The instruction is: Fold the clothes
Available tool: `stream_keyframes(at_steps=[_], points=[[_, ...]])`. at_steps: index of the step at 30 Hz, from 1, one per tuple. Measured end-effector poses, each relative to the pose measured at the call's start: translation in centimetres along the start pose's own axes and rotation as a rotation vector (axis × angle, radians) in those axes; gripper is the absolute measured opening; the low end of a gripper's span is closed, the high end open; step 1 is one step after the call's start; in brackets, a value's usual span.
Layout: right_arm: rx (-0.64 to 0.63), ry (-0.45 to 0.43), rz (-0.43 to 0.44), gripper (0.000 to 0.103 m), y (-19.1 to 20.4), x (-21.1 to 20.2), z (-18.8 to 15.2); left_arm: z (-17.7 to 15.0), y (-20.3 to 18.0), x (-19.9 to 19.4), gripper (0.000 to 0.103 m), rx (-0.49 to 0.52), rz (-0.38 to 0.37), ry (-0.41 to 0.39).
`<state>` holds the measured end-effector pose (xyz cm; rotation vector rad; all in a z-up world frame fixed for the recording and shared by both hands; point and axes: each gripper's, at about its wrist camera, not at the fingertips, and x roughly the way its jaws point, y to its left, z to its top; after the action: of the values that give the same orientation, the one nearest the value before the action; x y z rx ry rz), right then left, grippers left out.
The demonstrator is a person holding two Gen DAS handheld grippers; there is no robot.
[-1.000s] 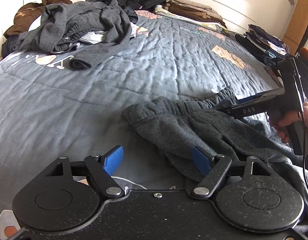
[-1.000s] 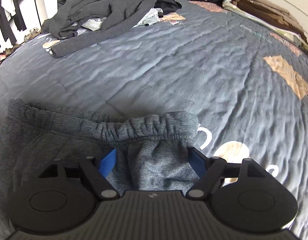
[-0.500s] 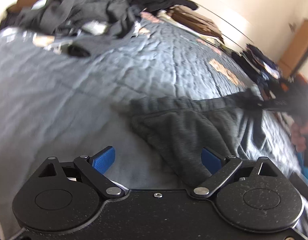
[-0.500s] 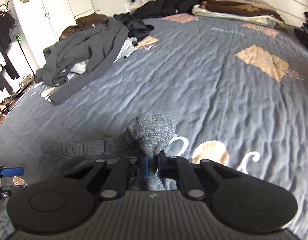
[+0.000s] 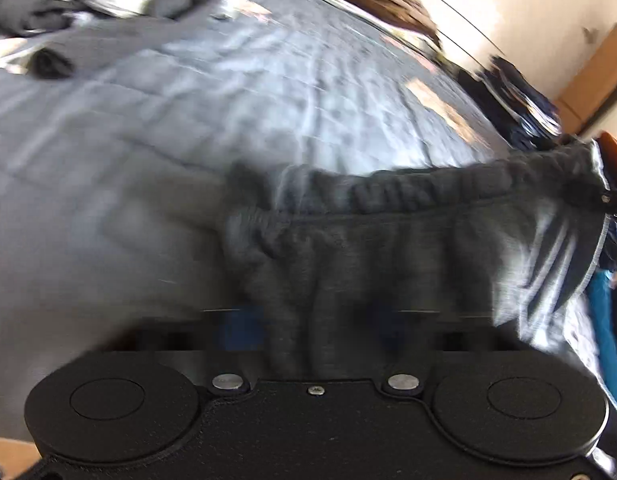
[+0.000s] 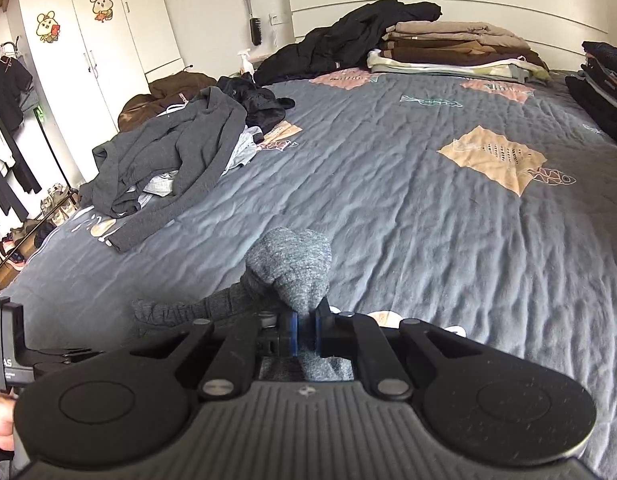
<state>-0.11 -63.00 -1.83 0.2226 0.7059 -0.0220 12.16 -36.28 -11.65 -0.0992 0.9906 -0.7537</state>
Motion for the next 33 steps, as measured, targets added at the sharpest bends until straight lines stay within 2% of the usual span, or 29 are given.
stream_keyframes(at_steps=[2, 4, 9, 14, 20, 23, 26, 28, 32, 33], points=[[-0.003, -0.004, -0.003, 0.007, 0.0, -0.4, -0.1, 0.3, -1.4, -0.9, 0.013, 0.105, 0.037, -0.033], [-0.006, -0.015, -0.007, 0.007, -0.1, -0.9, 0.0, 1.1, -2.0, -2.4, 0.012, 0.157, 0.060, -0.075], [-0.003, -0.087, -0.028, 0.007, -0.4, -3.1, 1.4, 5.8, -4.1, -7.0, 0.011, 0.295, 0.105, -0.220], [0.005, -0.195, -0.073, 0.007, -1.2, -4.5, 4.7, 12.0, -9.4, -8.2, 0.011, 0.497, 0.179, -0.349], [0.019, -0.348, -0.150, 0.007, -4.1, -5.2, 10.7, 17.9, -13.3, -4.1, 0.011, 0.575, 0.230, -0.387], [0.002, -0.388, -0.200, 0.007, -6.0, -3.7, 13.2, 20.8, -15.2, -2.0, 0.011, 0.613, 0.256, -0.404], [0.005, -0.375, -0.242, 0.007, -8.2, -0.6, 14.5, 21.8, -14.8, 2.3, 0.011, 0.589, 0.249, -0.336], [0.021, -0.331, -0.270, 0.007, -9.9, 2.4, 14.5, 21.5, -14.0, 5.6, 0.011, 0.570, 0.245, -0.288], [0.065, -0.219, -0.351, 0.009, -12.5, 8.9, 11.8, 19.9, -12.0, 10.9, 0.013, 0.522, 0.259, -0.181], [0.078, -0.188, -0.371, 0.012, -13.1, 10.4, 11.0, 19.5, -11.5, 11.7, 0.017, 0.507, 0.264, -0.164]])
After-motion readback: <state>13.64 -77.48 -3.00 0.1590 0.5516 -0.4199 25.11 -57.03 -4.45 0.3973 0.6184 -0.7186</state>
